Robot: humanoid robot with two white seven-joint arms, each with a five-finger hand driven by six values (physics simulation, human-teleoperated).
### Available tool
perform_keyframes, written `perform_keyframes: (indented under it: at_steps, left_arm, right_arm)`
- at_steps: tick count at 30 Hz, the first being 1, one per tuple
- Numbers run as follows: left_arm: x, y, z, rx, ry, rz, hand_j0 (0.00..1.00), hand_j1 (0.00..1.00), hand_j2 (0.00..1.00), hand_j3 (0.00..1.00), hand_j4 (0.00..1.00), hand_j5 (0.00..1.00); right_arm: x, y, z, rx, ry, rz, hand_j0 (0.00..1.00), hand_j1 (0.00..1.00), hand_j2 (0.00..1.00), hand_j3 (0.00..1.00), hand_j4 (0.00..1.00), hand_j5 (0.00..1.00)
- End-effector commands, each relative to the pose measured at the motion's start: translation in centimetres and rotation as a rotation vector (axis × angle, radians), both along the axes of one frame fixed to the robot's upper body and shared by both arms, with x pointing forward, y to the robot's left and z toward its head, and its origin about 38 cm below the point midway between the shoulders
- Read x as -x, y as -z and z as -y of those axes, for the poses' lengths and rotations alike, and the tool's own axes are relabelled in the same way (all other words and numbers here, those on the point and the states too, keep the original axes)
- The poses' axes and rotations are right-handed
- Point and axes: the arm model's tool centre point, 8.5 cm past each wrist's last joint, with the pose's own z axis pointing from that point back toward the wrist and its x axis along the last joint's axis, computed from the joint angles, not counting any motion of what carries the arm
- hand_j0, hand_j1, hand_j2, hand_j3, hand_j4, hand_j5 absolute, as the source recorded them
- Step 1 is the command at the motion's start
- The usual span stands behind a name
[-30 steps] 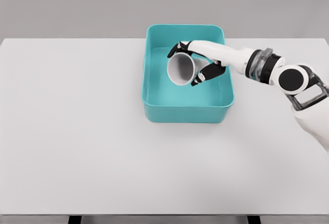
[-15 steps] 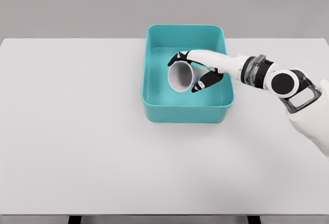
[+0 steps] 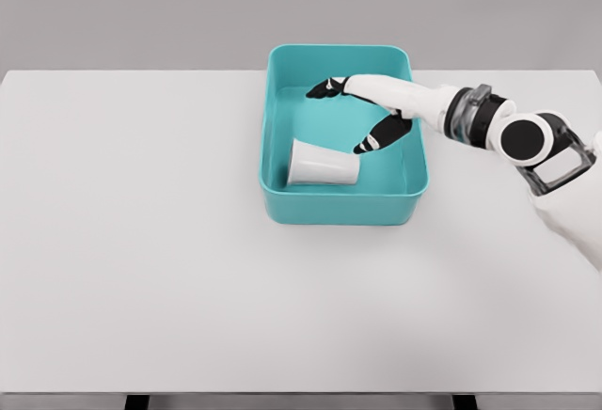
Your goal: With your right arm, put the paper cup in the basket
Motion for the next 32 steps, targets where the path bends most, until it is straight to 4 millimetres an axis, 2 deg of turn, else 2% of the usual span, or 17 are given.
perform_keyframes:
  at_steps: [1, 3, 5, 11, 13, 16, 17, 21, 26, 32]
  left_arm:
    - [0.0, 0.0, 0.0, 0.000, 0.000, 0.000, 1.00, 1.00, 1.00, 1.00, 1.00, 1.00]
    - [0.0, 0.0, 0.0, 0.000, 0.000, 0.000, 1.00, 1.00, 1.00, 1.00, 1.00, 1.00]
    - [0.0, 0.0, 0.0, 0.000, 0.000, 0.000, 1.00, 1.00, 1.00, 1.00, 1.00, 1.00]
    - [0.0, 0.0, 0.0, 0.000, 0.000, 0.000, 1.00, 1.00, 1.00, 1.00, 1.00, 1.00]
    - [0.0, 0.0, 0.0, 0.000, 0.000, 0.000, 1.00, 1.00, 1.00, 1.00, 1.00, 1.00]
    - [0.0, 0.0, 0.0, 0.000, 0.000, 0.000, 1.00, 1.00, 1.00, 1.00, 1.00, 1.00]
    - [0.0, 0.0, 0.0, 0.000, 0.000, 0.000, 1.00, 1.00, 1.00, 1.00, 1.00, 1.00]
    - [0.0, 0.0, 0.0, 0.000, 0.000, 0.000, 1.00, 1.00, 1.00, 1.00, 1.00, 1.00]
    - [0.0, 0.0, 0.0, 0.000, 0.000, 0.000, 1.00, 1.00, 1.00, 1.00, 1.00, 1.00]
    - [0.0, 0.0, 0.0, 0.000, 0.000, 0.000, 1.00, 1.00, 1.00, 1.00, 1.00, 1.00]
  right_arm:
    - [-0.1, -0.2, 0.3, -0.006, 0.008, -0.001, 0.97, 0.97, 0.97, 0.97, 0.97, 0.97]
    - [-0.2, -0.8, 0.5, -0.036, 0.010, -0.005, 0.99, 0.99, 0.99, 0.99, 0.99, 0.99]
    - [-0.1, -3.5, 2.1, -0.136, 0.031, 0.025, 0.99, 0.99, 0.99, 0.99, 0.99, 0.99]
    - [1.5, -8.4, 8.5, -0.326, 0.042, -0.008, 0.99, 0.99, 0.99, 0.99, 0.99, 0.99]
    - [2.5, -9.3, 10.1, -0.361, 0.042, -0.017, 0.99, 0.99, 0.99, 0.99, 0.99, 0.99]
    - [3.9, -8.8, 13.9, -0.481, 0.090, -0.042, 0.99, 0.99, 0.99, 0.99, 0.99, 0.99]
    - [4.7, -8.0, 15.1, -0.523, 0.106, -0.067, 0.99, 0.99, 0.99, 0.99, 0.99, 0.99]
    - [6.2, -6.7, 17.5, -0.575, 0.139, -0.091, 0.99, 0.99, 0.99, 0.99, 0.99, 0.99]
    - [6.4, -5.0, 17.0, -0.576, 0.141, -0.130, 0.99, 0.99, 0.99, 0.99, 0.99, 0.99]
    - [6.5, -4.5, 17.0, -0.575, 0.146, -0.138, 0.99, 0.99, 0.99, 0.99, 0.99, 0.99]
